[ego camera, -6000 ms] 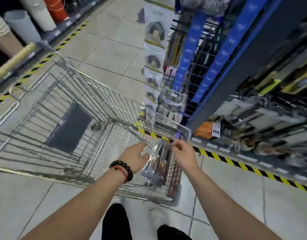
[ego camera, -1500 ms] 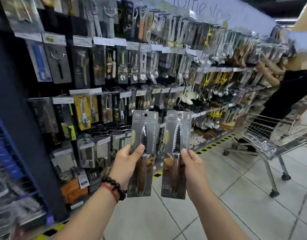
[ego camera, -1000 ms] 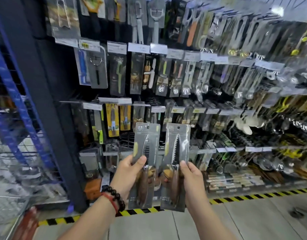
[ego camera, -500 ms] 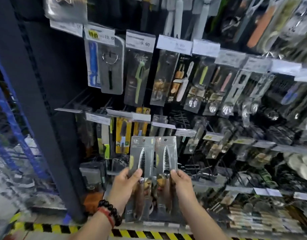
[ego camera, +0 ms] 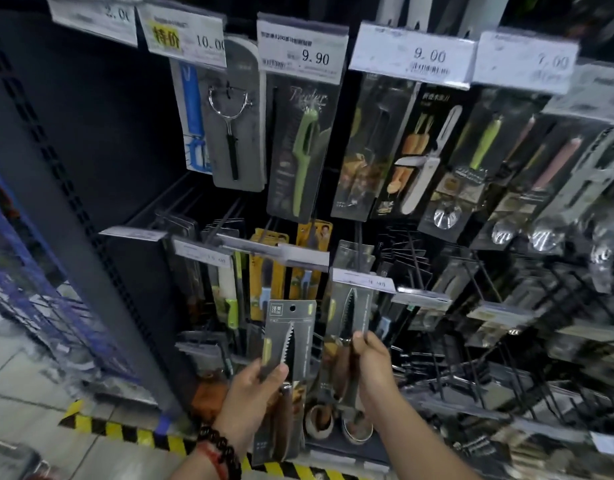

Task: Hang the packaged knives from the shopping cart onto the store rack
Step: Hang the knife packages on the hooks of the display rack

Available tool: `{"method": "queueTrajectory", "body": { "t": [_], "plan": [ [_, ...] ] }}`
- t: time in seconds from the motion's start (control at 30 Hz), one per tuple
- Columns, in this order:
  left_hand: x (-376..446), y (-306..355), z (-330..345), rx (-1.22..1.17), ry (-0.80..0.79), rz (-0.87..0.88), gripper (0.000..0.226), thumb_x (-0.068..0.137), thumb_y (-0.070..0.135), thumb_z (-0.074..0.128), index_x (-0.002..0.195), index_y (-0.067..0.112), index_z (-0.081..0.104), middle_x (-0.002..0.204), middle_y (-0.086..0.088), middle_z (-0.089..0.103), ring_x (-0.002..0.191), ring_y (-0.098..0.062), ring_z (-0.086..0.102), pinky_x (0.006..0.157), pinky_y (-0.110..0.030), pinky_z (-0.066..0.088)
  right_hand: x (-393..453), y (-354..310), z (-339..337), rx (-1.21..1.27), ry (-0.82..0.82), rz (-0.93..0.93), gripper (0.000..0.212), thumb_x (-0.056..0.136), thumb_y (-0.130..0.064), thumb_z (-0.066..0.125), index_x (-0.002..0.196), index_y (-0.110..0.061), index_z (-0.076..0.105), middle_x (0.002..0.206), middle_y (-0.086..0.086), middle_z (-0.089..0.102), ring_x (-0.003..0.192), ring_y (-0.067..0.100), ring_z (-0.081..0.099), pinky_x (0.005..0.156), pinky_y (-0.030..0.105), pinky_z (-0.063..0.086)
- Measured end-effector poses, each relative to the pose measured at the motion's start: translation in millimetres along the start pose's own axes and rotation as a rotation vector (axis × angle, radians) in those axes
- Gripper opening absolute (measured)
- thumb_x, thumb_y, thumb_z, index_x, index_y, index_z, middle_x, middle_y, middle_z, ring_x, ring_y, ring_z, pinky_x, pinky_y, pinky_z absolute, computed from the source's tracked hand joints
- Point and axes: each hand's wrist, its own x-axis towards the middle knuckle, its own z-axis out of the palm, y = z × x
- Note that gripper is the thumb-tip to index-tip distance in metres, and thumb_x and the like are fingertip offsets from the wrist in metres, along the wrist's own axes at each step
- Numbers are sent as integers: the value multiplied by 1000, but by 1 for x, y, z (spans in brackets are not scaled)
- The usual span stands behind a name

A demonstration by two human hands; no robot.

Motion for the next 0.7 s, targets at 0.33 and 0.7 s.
{"method": "queueTrajectory", "body": {
  "t": [0.33, 0.7],
  "plan": [
    [25, 5, 20, 28, 27, -5, 8, 90, 32, 64, 96, 29, 60, 106, 18, 57, 104, -9, 54, 95, -33, 36, 35, 0, -4, 7, -17, -49, 49, 101, -15, 50, 132, 18, 34, 144, 34, 32, 133, 47, 32, 113, 53, 22],
    [29, -5, 35, 62, 60, -51, 12, 89, 34, 64, 96, 25, 66, 101, 6, 67, 98, -10, 60, 85, -32, 39, 48, 15, -10, 38, -78, -64, 25, 99, -19, 54, 104, 3, 64, 116, 26, 63, 111, 33, 60, 86, 31, 45]
  ]
}}
